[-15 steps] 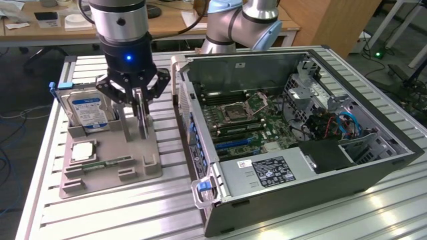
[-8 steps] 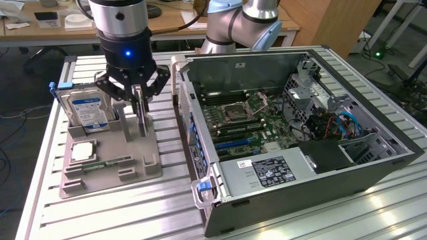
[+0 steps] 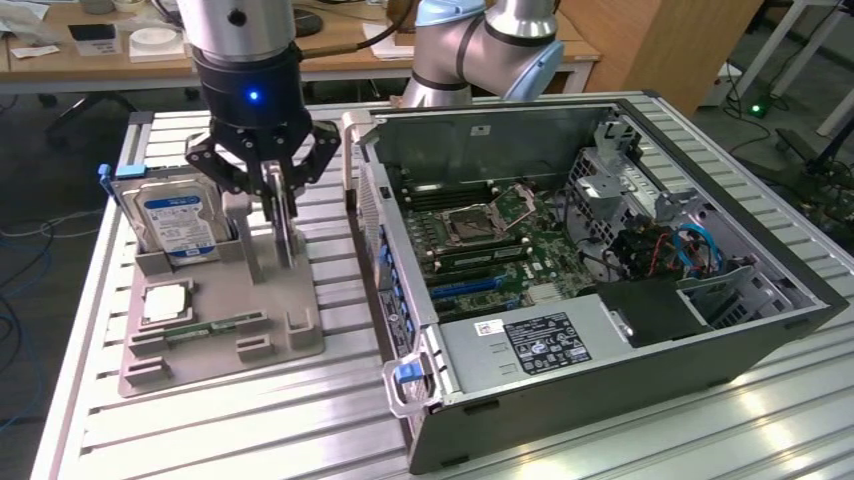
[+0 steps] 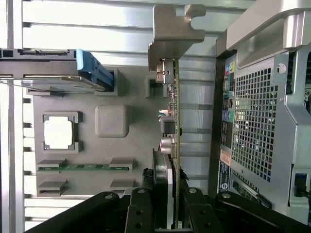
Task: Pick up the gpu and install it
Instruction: 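Pick up the gpu and move the gpu toward the slot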
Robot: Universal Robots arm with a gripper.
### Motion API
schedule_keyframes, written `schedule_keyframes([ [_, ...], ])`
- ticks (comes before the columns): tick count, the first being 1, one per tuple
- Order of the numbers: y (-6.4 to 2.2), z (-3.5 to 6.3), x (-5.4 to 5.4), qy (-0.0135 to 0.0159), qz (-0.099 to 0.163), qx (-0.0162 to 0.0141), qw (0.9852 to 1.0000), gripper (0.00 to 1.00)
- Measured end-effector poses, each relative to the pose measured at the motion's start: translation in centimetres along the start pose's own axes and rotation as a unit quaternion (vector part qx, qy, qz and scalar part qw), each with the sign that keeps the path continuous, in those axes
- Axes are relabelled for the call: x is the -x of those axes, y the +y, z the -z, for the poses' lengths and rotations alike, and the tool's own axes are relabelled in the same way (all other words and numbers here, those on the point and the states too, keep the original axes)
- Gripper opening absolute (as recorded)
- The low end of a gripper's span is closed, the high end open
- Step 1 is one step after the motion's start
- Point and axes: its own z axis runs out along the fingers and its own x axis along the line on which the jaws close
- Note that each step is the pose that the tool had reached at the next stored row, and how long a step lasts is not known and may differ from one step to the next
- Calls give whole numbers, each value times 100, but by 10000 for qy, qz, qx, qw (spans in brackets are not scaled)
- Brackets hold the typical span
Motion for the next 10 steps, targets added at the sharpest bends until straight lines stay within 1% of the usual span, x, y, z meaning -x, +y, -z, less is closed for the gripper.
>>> schedule_keyframes([
  [10, -6, 100, 2, 0, 0, 13, 10000, 28],
])
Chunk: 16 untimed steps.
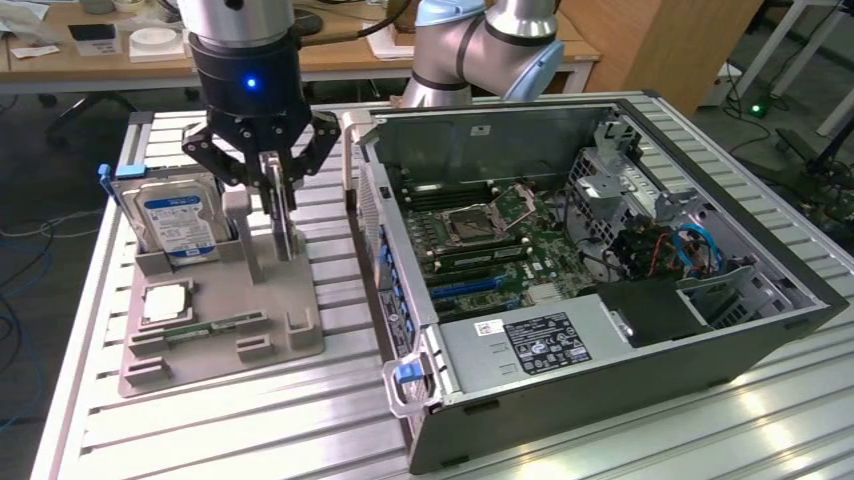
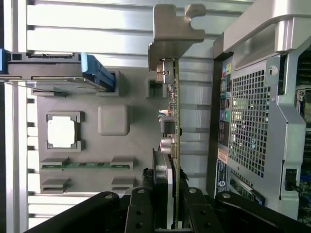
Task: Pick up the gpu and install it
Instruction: 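Pick up the gpu and move the gpu toward the slot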
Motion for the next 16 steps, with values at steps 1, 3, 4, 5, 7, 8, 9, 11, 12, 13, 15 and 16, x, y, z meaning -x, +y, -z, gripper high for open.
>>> schedule_keyframes([
  [1, 0, 9, 0, 0, 0, 0, 10000, 28],
  [3, 0, 30, 1, 0, 0, 1, 10000, 28],
  [4, 1, 42, 1, 1, 0, 1, 10000, 28],
  [5, 1, 57, 2, 2, 0, 1, 10000, 28],
  [7, 1, 82, 3, 3, 0, 3, 10000, 28],
  [8, 0, 92, 3, 3, 0, 5, 10000, 28],
  [9, 0, 102, 3, 3, 0, 6, 10000, 28],
  [11, 0, 124, 3, 4, -1, 8, 10000, 28],
  [12, 0, 135, 4, 4, -1, 8, 10000, 28],
  [13, 0, 145, 4, 4, -1, 9, 10000, 28],
  [15, 1, 163, 5, 4, 0, 10, 10000, 28],
  [16, 1, 174, 5, 4, 0, 10, 10000, 28],
])
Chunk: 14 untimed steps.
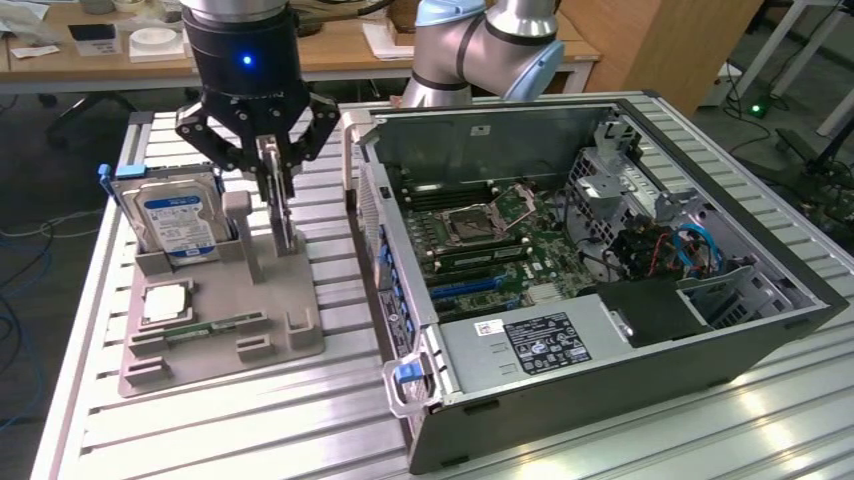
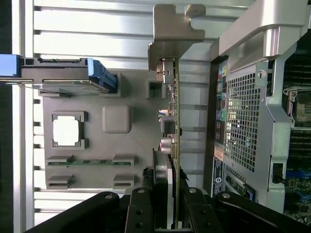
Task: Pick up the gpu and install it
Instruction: 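Pick up the gpu and move the gpu toward the slot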
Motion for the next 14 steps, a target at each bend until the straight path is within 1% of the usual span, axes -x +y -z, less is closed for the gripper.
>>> schedule_keyframes([
  [14, -1, 182, 4, 0, 0, 9, 10000, 28],
])
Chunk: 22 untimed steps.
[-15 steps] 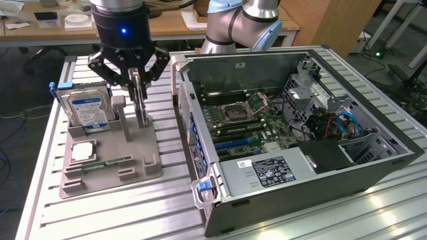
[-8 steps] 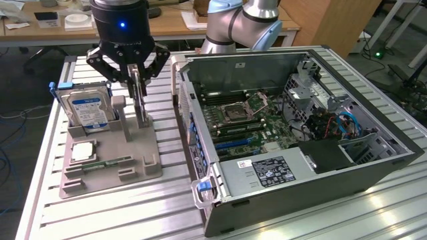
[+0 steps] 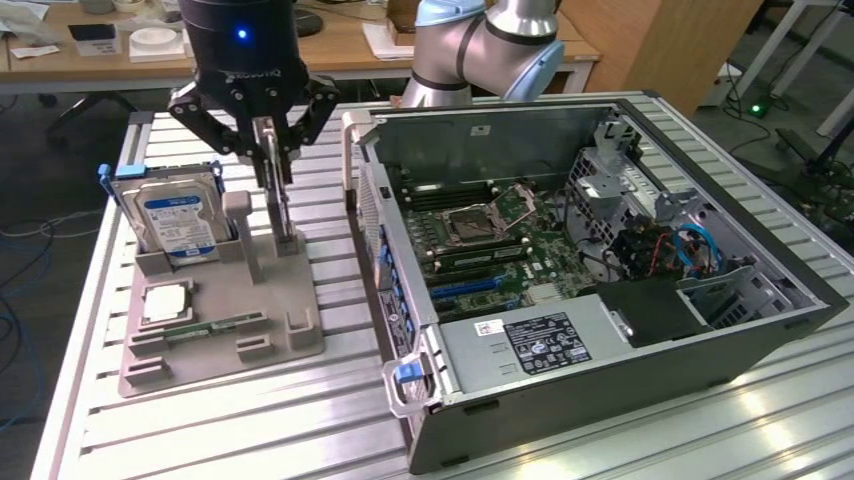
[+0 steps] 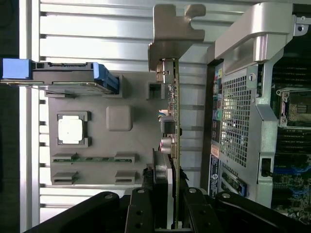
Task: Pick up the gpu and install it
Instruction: 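Pick up the gpu and move the gpu toward the slot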
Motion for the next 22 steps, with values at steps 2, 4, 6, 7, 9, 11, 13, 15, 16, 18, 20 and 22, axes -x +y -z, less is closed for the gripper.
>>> schedule_keyframes([
  [2, -1, 22, 0, -1, 0, 3, 10000, 28],
  [4, -1, 50, 1, 0, -1, 4, 10000, 28],
  [6, 0, 83, 2, 0, 0, 5, 10000, 28],
  [7, 0, 99, 2, 0, 0, 6, 10000, 28],
  [9, 0, 127, 3, 0, 0, 6, 10000, 28],
  [11, 0, 149, 3, 0, 0, 8, 10000, 28],
  [13, -1, 169, 4, 0, 0, 11, 10000, 28],
  [15, -4, 188, 4, 0, 0, 16, 10000, 28],
  [16, -4, 197, 4, 0, -1, 18, 10000, 28],
  [18, -5, 215, 4, 0, -1, 23, 10000, 28],
  [20, -5, 237, 5, 0, -1, 26, 10000, 28],
  [22, -5, 260, 5, 0, -1, 27, 10000, 28],
])
